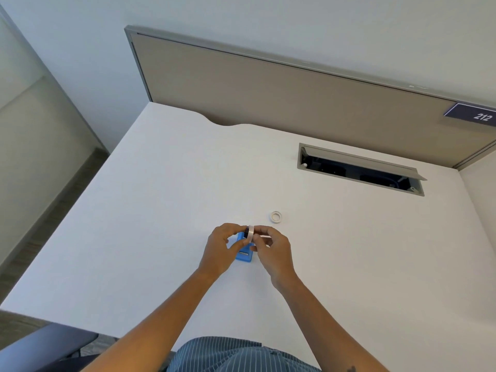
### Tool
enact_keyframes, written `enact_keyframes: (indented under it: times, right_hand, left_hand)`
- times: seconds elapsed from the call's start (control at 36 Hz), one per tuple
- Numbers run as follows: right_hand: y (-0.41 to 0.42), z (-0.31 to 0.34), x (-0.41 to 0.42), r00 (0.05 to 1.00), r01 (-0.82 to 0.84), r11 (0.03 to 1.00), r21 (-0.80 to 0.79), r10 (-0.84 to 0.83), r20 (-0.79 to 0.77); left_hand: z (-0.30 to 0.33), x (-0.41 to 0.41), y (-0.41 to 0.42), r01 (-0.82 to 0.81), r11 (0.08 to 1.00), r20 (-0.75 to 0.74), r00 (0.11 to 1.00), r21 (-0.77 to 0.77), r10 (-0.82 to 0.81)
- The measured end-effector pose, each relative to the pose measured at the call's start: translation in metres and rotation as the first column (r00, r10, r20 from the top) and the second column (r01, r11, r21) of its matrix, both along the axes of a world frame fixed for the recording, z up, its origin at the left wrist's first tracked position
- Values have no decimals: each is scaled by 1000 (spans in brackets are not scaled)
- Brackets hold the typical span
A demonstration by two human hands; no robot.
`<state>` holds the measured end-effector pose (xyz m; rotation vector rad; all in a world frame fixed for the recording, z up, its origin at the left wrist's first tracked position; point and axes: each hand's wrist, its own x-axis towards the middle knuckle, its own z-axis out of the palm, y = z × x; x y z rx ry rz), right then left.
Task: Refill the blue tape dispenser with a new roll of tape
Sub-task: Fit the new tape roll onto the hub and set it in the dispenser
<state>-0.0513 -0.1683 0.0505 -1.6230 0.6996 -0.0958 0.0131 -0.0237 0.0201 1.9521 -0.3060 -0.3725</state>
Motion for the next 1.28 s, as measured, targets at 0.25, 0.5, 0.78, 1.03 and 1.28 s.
enact_keyframes:
  times: [0.25,0.5,0.78,1.03,1.28]
  right_hand:
    - [3,2,5,1000,8,1000,4,-8,13]
    - [3,-2,6,1000,-3,1000,-20,3,-14]
    - [5,-10,5,1000,-25,996,-83,25,-10]
    - [3,-17,8,999,-12,996,-91,9,-37]
    - [3,-19,10,999,-11,994,-109,7,-37]
  left_hand:
    - [-1,7,0,-2,1000,-14,1000,15,3]
    - [-9,8,-2,-5,1000,-30,1000,25,5]
    - [-24,8,0,-15,999,-31,999,44,16]
    - [-24,11,-2,-14,999,-28,999,31,15]
    - [-27,14,-4,-8,999,-44,999,32,9]
